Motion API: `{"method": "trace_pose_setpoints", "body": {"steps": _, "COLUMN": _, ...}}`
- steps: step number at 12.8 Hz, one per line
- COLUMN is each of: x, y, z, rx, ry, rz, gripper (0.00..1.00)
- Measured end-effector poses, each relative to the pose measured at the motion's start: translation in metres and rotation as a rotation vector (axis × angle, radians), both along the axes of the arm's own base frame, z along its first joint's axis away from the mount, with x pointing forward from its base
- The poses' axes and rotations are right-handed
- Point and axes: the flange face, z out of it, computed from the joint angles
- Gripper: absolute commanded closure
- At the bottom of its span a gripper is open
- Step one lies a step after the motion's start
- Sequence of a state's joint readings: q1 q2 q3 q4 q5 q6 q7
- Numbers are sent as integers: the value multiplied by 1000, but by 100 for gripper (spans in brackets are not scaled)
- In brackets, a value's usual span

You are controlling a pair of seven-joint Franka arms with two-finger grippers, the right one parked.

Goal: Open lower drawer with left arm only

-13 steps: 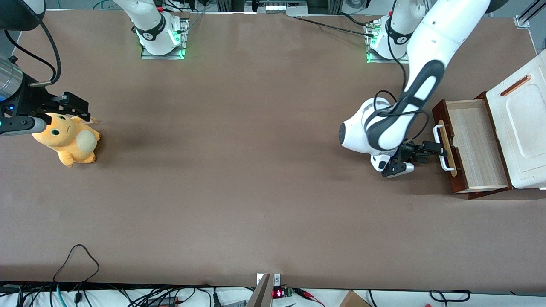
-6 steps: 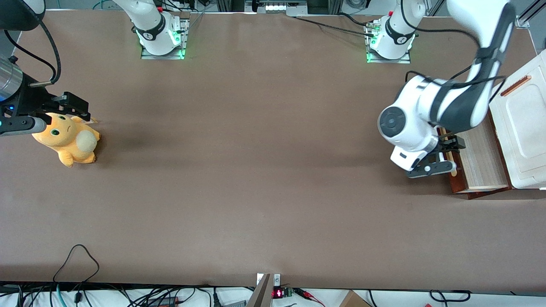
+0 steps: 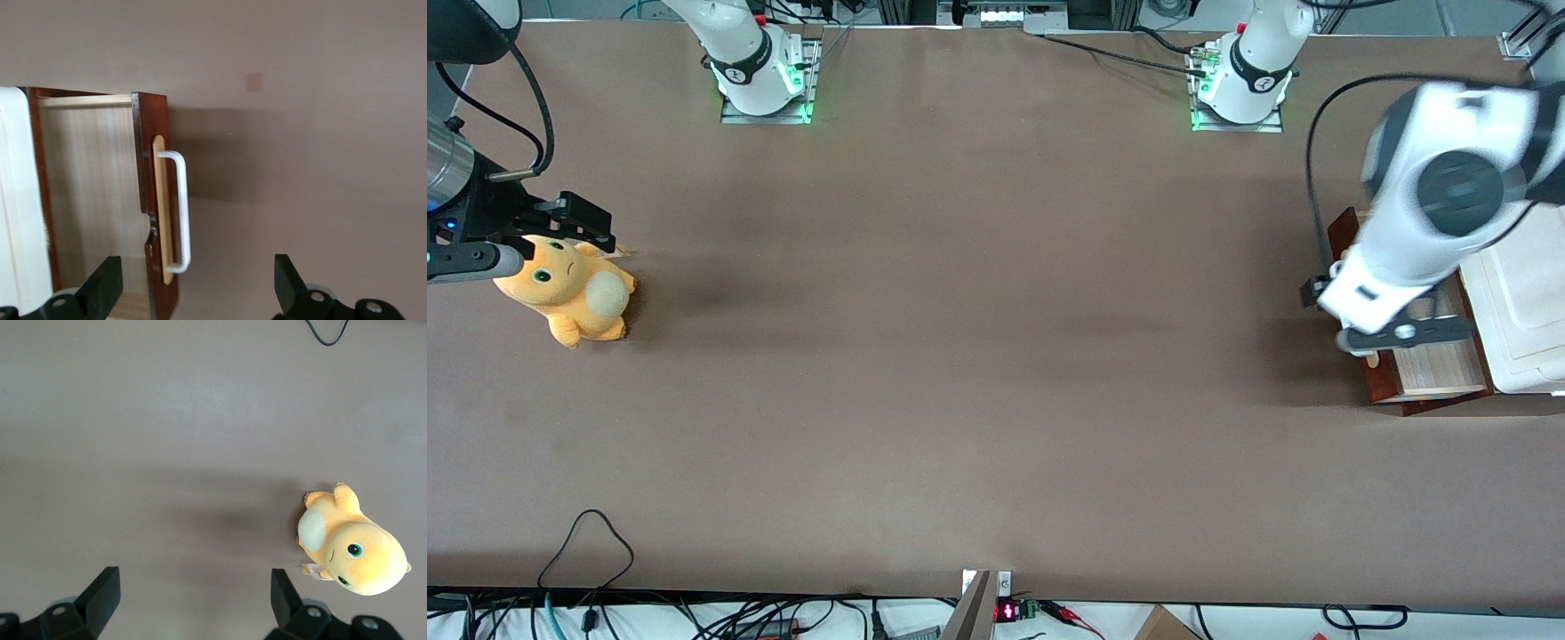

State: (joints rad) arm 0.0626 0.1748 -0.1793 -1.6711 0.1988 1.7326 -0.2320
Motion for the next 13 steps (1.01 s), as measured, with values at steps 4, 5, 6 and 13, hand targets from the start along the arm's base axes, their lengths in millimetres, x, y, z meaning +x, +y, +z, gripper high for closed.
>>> {"method": "trace_pose_setpoints", "body": {"steps": 4, "x": -13, "y": 29, "z": 44, "rx": -108, "ry": -51, "rz": -21, "gripper": 0}}
{"method": "trace_pose_setpoints", "body": {"steps": 5, "x": -17, "y": 23, "z": 52, "rx": -107, "ry": -60, "rz": -30, "gripper": 0}}
{"method": "trace_pose_setpoints", "body": {"steps": 6, "x": -21, "y": 18, "z": 59, "rx": -107, "ry": -66, "rz": -39, "gripper": 0}}
{"method": "trace_pose_setpoints", "body": {"steps": 13, "x": -34, "y": 10, "z": 85, "rx": -144, "ry": -100, "rz": -42, "gripper": 0}}
